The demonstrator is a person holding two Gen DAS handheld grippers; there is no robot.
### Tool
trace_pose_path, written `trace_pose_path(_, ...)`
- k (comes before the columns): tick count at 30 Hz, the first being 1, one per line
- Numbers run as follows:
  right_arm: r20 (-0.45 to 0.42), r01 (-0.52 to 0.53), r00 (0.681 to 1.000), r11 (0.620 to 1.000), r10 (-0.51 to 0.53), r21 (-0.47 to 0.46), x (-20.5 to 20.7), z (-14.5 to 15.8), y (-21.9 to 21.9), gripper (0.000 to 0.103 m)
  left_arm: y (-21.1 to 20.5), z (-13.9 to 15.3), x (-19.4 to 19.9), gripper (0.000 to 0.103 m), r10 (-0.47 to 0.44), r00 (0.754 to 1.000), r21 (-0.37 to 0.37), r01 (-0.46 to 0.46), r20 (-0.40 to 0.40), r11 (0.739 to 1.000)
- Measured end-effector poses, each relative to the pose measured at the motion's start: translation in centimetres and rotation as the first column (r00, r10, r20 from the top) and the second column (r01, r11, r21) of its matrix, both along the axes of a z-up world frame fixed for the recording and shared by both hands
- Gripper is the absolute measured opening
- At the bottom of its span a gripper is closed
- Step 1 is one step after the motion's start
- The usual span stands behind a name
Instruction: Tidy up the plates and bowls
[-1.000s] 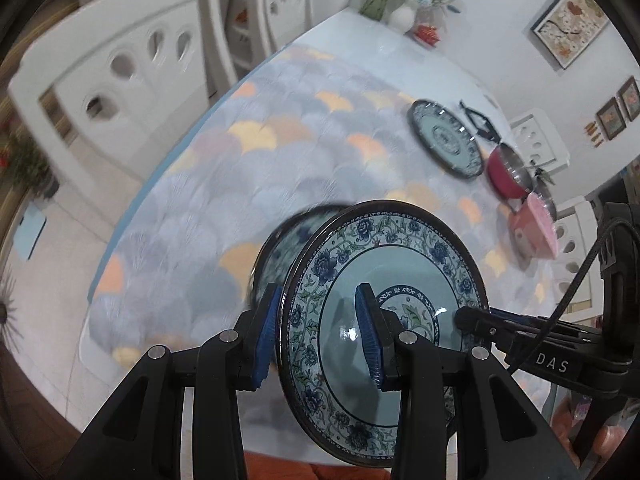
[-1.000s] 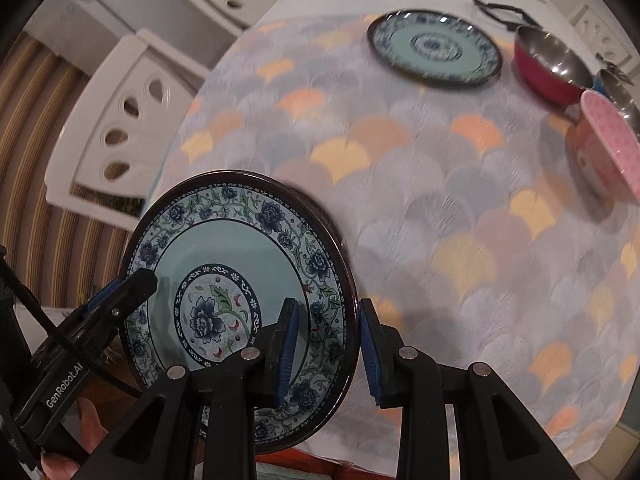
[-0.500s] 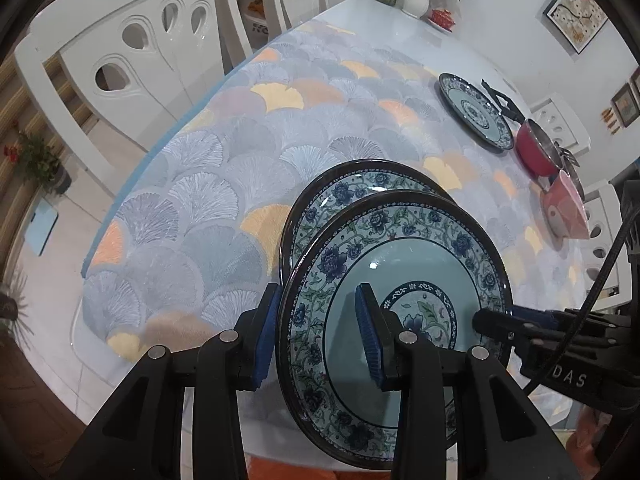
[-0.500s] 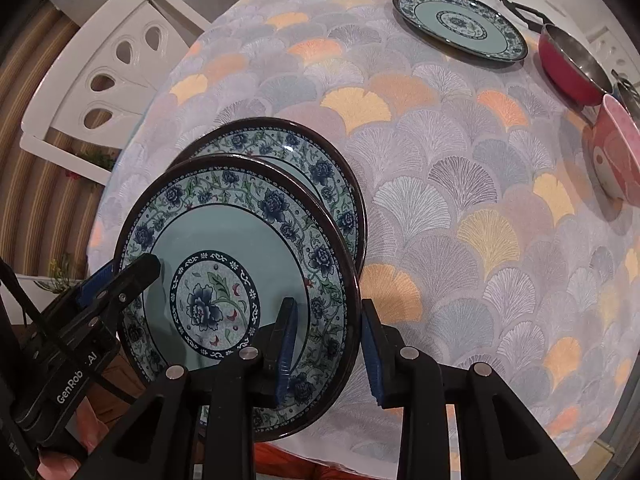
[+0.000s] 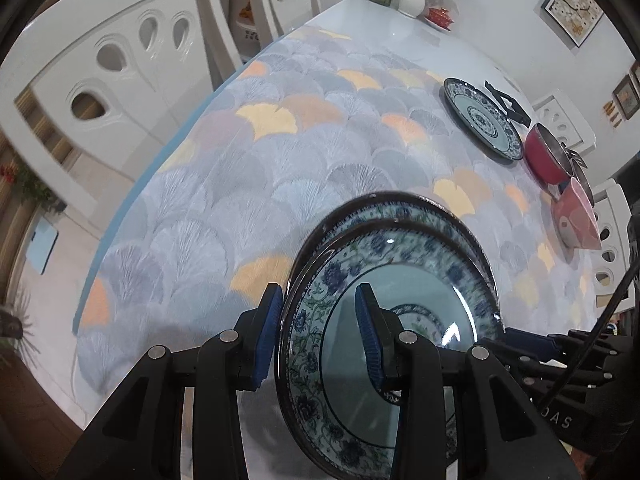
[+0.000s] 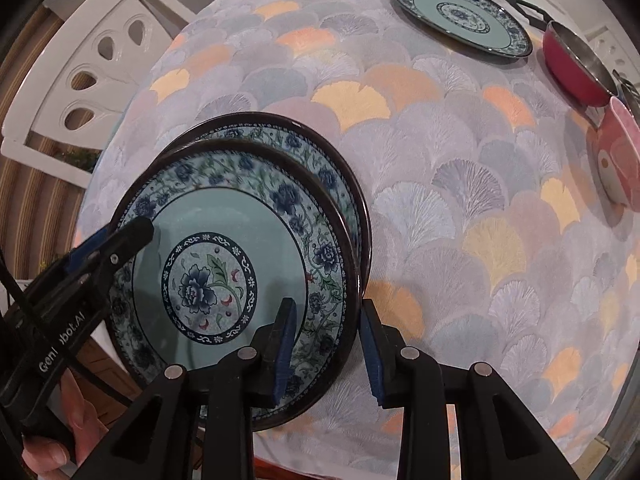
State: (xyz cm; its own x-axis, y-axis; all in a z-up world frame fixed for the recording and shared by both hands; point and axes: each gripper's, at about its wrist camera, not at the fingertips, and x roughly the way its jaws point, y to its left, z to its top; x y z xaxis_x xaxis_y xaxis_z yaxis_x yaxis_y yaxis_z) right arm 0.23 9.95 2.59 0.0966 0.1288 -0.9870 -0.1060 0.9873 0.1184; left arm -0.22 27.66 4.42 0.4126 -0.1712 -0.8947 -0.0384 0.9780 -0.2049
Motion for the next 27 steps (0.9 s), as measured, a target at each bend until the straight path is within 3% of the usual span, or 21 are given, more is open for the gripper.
trace_pose_path(9, 0.028, 0.04, 0.999, 0.999, -0.04, 0.024, 1.4, 0.8, -1.9, 0.031, -0.1, 1.0, 2.4, 0.035, -0.015, 0.999, 0.005, 0.014, 0.041, 1.0)
trace_pose_path(18, 0.045, 0.076, 0.996, 0.994, -0.079, 0.073, 2.1, 1.8, -3.6, 0.031, 0.8, 1.3, 2.4, 0.035, -0.028, 1.0, 0.022, 0.028, 0.004, 0.999)
trace_pose_path(27, 0.108, 0.1, 0.988, 0.987, -0.113, 0.125, 4.3, 5.1, -4.0, 0.031, -0.8, 5.4, 4.1, 0.035, -0.083, 0.993, -0.005, 0.084, 0.082, 0.996)
